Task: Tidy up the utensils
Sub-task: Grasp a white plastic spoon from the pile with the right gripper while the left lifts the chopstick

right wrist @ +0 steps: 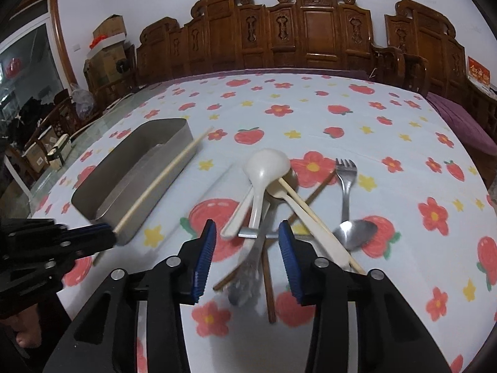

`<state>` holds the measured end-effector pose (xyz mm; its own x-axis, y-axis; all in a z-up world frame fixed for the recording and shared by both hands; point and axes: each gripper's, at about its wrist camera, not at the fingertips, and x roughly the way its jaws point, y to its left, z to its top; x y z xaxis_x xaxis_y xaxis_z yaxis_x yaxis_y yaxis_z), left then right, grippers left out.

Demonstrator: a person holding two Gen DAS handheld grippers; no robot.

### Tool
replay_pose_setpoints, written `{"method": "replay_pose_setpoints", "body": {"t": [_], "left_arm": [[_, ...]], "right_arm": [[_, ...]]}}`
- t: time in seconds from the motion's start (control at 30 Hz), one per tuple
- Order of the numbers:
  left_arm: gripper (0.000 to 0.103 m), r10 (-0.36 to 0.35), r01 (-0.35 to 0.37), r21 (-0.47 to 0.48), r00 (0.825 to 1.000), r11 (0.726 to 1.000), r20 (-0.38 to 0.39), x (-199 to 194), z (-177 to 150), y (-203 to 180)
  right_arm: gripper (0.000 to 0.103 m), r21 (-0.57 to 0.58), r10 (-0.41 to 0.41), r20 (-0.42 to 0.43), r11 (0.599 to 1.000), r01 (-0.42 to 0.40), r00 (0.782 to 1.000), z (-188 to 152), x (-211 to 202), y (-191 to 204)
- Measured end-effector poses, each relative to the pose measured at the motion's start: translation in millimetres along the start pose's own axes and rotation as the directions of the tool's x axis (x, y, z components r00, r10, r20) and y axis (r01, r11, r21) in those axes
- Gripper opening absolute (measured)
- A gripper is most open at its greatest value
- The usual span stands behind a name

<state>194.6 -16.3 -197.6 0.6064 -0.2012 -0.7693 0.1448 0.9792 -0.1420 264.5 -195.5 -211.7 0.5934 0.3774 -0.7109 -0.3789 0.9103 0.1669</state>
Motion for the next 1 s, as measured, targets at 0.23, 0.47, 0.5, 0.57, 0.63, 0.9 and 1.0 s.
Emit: {"method": "replay_pose_setpoints", "body": {"t": [0.23,0.47,0.5,0.57,0.63,0.9,1.0], "left_arm": [[0.004,-0.013,0.013,-0.009,0.999,1.000,0.033,-13.5,5.0,7.6],[0.004,-0.022,0.023,-0.017,0.998,1.000,0.052,-19.6,10.0,13.3],[0.004,-0.021,0.022,-0.016,0.998,1.000,0.055,-20.5,10.4,13.9],[0.004,-0.021,0.022,-0.015,0.998,1.000,0.060,-22.7,10.6,14.4],[0.004,-0.023,0.024,-0.017,0.998,1.000,0.063,-24.2,11.3,15.4],[0.004,-0.021,0.022,-0.017,0.997,1.000,0.072,-30.1,10.2,16.1],[0.004,-0.017,0.018,-0.014,0.997,1.000,0.075,-31.9,10.0,16.6]], "right_arm": [[0.034,0.042,0.006,-0.039,0.999,-0.005,0.999,23.3,31.5,-13.3],[0.028,0.082,0.025,-0.093,0.996,-0.018,0.995,34.4,65.3,-20.2],[0.025,0.084,0.024,-0.098,0.996,-0.016,0.995,34.8,68.2,-20.4],[0.024,0.074,0.027,-0.096,0.997,-0.019,0.995,36.4,71.7,-18.4],[0.024,0.064,0.023,-0.101,0.998,-0.017,0.995,37.3,75.0,-16.2],[0.012,0.043,0.011,-0.099,0.999,-0.007,0.995,41.0,76.8,-11.3],[0.009,0.044,0.015,-0.073,0.999,-0.012,0.997,44.3,67.4,-10.4]]}}
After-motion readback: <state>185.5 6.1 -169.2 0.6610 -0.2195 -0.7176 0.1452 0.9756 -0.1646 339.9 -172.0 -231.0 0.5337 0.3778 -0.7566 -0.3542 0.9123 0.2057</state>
